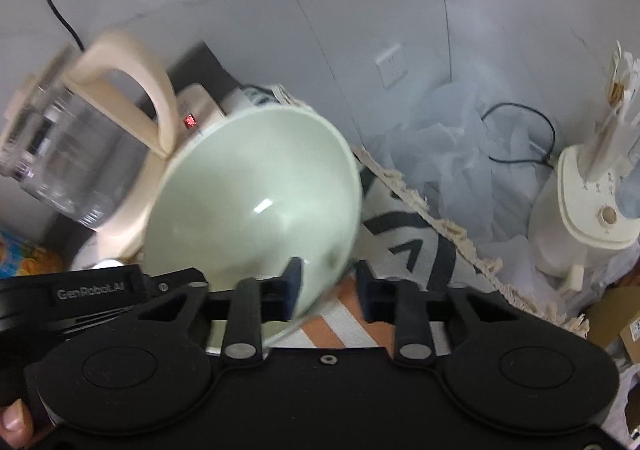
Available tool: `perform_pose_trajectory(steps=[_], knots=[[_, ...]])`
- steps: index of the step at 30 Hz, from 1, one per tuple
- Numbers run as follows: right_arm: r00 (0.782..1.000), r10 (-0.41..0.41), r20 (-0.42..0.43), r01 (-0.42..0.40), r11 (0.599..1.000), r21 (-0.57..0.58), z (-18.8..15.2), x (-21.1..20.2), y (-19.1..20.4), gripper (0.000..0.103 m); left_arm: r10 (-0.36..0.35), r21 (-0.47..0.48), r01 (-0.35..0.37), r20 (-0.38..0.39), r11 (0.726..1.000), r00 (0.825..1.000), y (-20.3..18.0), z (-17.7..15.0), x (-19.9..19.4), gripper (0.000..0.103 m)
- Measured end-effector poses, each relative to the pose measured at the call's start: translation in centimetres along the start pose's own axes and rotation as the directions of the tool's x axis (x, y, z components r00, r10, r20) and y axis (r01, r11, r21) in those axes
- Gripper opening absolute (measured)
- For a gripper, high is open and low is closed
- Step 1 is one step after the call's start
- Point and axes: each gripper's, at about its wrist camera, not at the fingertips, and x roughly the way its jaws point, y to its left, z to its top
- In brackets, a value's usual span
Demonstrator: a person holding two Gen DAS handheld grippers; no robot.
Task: Organize plates and bowls
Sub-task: 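Carry the smaller bowl with both grippers and lower it onto the stacked bowls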
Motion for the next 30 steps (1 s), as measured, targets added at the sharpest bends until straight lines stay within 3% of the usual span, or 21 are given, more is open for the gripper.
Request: perform_pose_trajectory(steps=[14,30], knots=[[0.998,0.031,0.046,-0.030,0.999,-0.023,-0.2,-2.5,0.3,0.024,0.041,0.049,-0.043,0.053,0.998,0.998,-1.3,-1.2,-2.3,0.016],[0.992,0.099,0.074,-0.094,0.993,-0.075,-1.0,-5.6,1.4,0.024,0.041,-0.014,-0.040,0.134,0.999,0.990,-0.4,-3.6,-6.8,0.016]])
